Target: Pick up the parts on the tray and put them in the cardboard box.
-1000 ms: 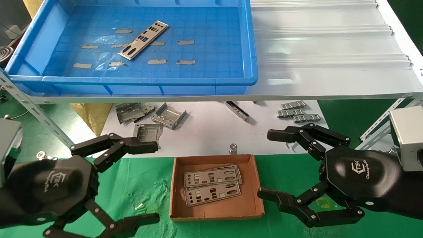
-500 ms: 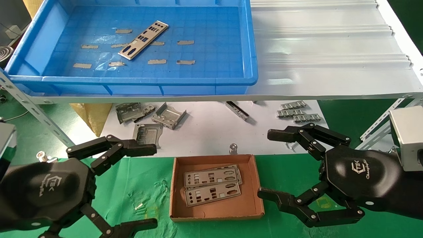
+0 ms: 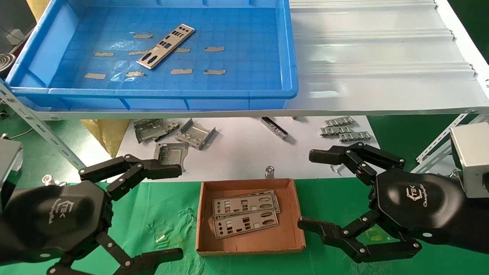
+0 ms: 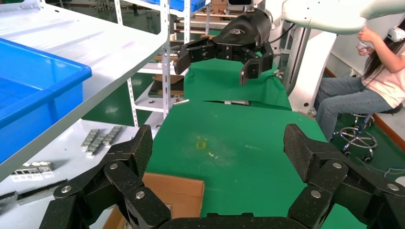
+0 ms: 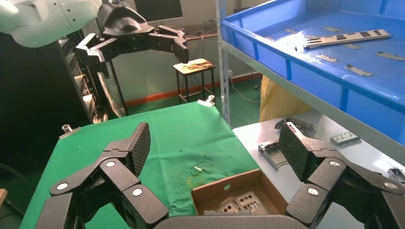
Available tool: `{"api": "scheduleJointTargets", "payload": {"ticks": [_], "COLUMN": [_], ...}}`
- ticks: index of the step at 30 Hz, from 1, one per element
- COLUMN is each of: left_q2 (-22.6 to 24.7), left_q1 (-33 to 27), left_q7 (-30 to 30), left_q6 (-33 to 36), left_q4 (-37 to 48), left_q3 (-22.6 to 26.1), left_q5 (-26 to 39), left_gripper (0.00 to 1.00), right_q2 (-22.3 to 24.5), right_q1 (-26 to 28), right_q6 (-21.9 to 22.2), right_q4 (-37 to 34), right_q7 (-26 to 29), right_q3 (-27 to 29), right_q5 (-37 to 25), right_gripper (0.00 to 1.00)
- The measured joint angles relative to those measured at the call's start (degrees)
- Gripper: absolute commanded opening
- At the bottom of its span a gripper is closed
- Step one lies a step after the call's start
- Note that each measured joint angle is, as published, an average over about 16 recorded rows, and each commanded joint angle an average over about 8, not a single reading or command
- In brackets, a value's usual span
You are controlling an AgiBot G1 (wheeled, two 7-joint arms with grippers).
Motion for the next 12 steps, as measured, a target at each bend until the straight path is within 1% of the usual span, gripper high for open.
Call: {"api": "scheduleJointTargets", "payload": {"ticks": [12], "left_q2": [0.1], "left_q1": [-0.1], "left_q7": [0.1], "left_q6": [0.0], "left_q4": [0.2], "left_q3": [0.1], "left_q5": [0.1], "left_gripper": [1.00], "right_q2": [0.0], "right_q1": [0.0], "right_q6": [0.0], "right_q4": [0.0], "right_q7": [0.0], "right_q3": [0.0], "right_q5": [0.0], "right_gripper": [1.00]}}
